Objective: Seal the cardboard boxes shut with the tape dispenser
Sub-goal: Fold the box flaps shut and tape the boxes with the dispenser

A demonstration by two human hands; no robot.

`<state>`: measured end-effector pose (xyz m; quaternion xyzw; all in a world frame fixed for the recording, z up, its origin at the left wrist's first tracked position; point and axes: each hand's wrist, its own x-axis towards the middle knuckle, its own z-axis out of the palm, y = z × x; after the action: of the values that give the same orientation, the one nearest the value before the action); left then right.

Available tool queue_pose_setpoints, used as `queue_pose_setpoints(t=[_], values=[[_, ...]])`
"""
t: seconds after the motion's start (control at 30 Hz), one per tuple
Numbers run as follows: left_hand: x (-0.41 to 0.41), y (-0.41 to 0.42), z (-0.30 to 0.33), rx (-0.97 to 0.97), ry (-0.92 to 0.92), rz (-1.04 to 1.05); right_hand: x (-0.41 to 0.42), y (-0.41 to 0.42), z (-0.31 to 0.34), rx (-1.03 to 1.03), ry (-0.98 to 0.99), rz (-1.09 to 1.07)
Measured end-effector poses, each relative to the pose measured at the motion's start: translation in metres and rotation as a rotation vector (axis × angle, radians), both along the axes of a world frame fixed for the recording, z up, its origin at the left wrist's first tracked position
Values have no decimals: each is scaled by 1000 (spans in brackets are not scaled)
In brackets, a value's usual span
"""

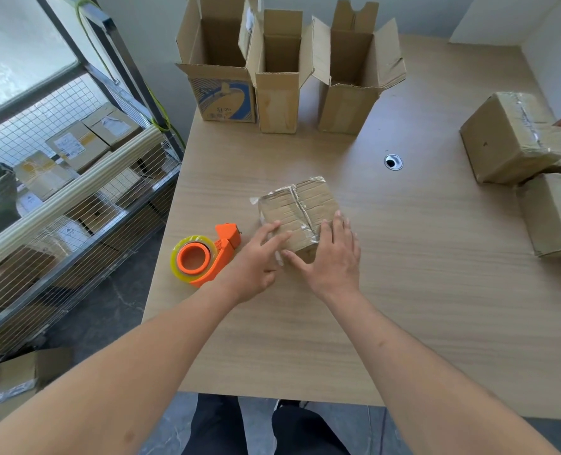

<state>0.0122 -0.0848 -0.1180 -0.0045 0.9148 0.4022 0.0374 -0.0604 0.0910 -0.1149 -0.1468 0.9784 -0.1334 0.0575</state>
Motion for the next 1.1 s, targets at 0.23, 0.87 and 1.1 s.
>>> queue_pose_setpoints(t=[0.23, 0.87, 1.1], values=[[-17, -30, 16, -169, 222, 67, 0, -7, 4, 22, -69, 63], [-55, -15, 11, -500, 9, -276, -17, 33, -12, -255, -42, 117], [-51, -2, 7, -501, 75, -192, -21, 31, 2, -131, -120, 163]])
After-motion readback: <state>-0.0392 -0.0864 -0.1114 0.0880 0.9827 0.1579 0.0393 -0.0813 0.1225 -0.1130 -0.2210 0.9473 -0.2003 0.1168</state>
